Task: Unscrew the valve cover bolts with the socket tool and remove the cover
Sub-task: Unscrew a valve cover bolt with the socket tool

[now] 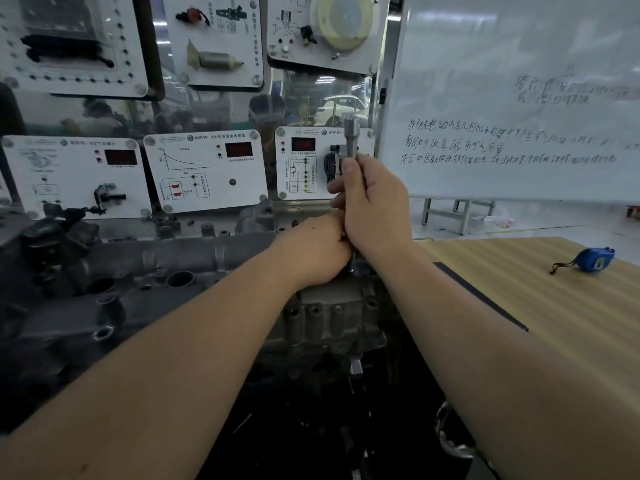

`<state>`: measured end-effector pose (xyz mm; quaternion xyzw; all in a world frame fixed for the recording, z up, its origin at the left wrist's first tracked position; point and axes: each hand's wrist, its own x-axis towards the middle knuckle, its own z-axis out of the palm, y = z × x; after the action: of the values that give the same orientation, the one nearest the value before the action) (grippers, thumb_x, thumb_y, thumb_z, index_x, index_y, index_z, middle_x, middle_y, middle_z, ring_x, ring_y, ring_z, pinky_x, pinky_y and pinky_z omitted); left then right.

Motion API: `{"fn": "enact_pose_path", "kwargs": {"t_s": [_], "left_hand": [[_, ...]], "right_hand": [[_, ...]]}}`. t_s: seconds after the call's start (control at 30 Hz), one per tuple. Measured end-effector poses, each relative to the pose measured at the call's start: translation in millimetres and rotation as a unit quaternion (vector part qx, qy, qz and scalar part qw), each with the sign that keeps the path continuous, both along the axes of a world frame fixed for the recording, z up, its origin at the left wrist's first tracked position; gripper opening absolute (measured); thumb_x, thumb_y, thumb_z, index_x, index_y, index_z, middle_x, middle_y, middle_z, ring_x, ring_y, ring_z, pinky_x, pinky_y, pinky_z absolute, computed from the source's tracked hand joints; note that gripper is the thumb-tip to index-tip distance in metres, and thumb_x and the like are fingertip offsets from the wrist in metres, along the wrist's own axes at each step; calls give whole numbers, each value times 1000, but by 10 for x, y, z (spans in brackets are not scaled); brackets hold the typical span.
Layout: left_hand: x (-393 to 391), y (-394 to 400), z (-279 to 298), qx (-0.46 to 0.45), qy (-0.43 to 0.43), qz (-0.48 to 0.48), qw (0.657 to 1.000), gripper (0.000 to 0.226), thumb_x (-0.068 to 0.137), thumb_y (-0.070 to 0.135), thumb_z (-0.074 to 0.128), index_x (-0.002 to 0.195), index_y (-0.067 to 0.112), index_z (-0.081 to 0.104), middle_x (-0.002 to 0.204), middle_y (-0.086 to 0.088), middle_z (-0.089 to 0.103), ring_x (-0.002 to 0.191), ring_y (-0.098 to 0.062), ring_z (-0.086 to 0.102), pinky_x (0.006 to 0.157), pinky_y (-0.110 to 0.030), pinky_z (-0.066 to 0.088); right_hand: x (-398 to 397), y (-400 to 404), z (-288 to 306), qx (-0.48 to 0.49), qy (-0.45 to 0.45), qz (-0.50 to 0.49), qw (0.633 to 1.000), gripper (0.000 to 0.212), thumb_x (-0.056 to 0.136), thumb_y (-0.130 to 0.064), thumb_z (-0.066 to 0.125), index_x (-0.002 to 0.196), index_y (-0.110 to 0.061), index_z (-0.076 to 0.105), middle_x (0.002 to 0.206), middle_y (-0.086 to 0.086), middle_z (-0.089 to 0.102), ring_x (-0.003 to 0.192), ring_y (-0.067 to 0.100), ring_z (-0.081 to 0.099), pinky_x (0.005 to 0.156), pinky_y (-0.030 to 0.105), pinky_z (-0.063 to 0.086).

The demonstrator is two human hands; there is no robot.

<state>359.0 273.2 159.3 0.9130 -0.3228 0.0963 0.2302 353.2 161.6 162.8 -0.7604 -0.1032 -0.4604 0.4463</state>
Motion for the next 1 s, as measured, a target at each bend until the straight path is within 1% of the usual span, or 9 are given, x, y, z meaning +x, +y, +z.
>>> {"fn": "enact_pose_path", "kwargs": {"t_s": [0.07, 0.17, 0.27, 0.37, 0.57, 0.7, 0.77, 0.87, 1.0], "left_hand": [[-7, 10, 3, -9, -2, -15, 1000, 17, 102, 24, 47, 114, 18, 58, 96, -4, 66, 83, -21, 63, 76, -42, 55], [5, 25, -4, -9, -9, -30, 999, 6, 101, 20, 49, 105, 24, 53, 88, 2, 62, 76, -15, 60, 65, -33, 50], [5, 34, -15, -19, -14, -30, 999, 12, 101, 18, 50, 106, 29, 47, 82, 7, 58, 72, -11, 58, 58, -29, 42], [-15, 24, -8, -18, -17, -25, 999, 18, 103, 23, 48, 119, 19, 54, 93, -3, 66, 80, -19, 63, 70, -36, 52], [-58, 10, 1, -9, -2, -41, 999, 29, 107, 31, 43, 132, 20, 54, 112, -7, 68, 98, -27, 65, 86, -43, 53], [-25, 24, 2, -10, -11, -43, 999, 22, 106, 23, 45, 125, 18, 55, 94, 1, 62, 82, -14, 62, 68, -28, 49], [-9, 23, 0, -8, -14, -36, 999, 16, 105, 20, 47, 119, 20, 54, 84, 8, 54, 74, -7, 55, 60, -22, 41], [1, 5, 3, -1, -18, -30, 999, 7, 103, 17, 49, 105, 24, 50, 81, 8, 53, 71, -7, 53, 56, -23, 36], [-3, 2, 13, 5, -41, -6, 999, 20, 99, 12, 52, 83, 23, 50, 73, 5, 54, 63, -7, 50, 48, -17, 36]], "right_hand": [[-11, -44, -9, -4, -4, 11, 1000, 22, 106, -35, 42, 89, -36, 54, 76, -9, 71, 67, 7, 68, 71, 41, 59], [-13, -50, -52, -14, -3, 27, 1000, 15, 102, -40, 52, 116, -34, 52, 79, -17, 71, 78, -2, 69, 74, 26, 56], [-14, -50, -53, -40, -14, -6, 999, 13, 98, -38, 61, 102, -27, 55, 78, -18, 66, 81, -3, 62, 66, 10, 46], [-19, -90, -27, -51, -5, -25, 998, 30, 100, -38, 55, 92, -10, 62, 77, -9, 71, 75, 4, 64, 68, 24, 51], [-54, -197, -47, -36, 26, -6, 999, 27, 106, -36, 47, 81, -32, 54, 84, -13, 74, 73, 6, 69, 72, 34, 55], [-69, -192, -79, -107, 52, -30, 992, 22, 103, -41, 52, 89, -25, 56, 74, -11, 66, 74, -1, 62, 59, 10, 41], [-76, -188, -83, -131, 52, -62, 988, 31, 101, -44, 57, 88, -16, 53, 66, -10, 54, 65, 0, 54, 52, 14, 34], [-98, -156, -65, -150, 51, -95, 983, 38, 103, -47, 52, 83, -15, 45, 64, -10, 46, 65, 17, 50, 54, 30, 31], [-112, -102, -40, -187, 89, -133, 969, 41, 104, -50, 46, 81, -17, 38, 65, -9, 41, 69, 27, 47, 61, 36, 31]]}}
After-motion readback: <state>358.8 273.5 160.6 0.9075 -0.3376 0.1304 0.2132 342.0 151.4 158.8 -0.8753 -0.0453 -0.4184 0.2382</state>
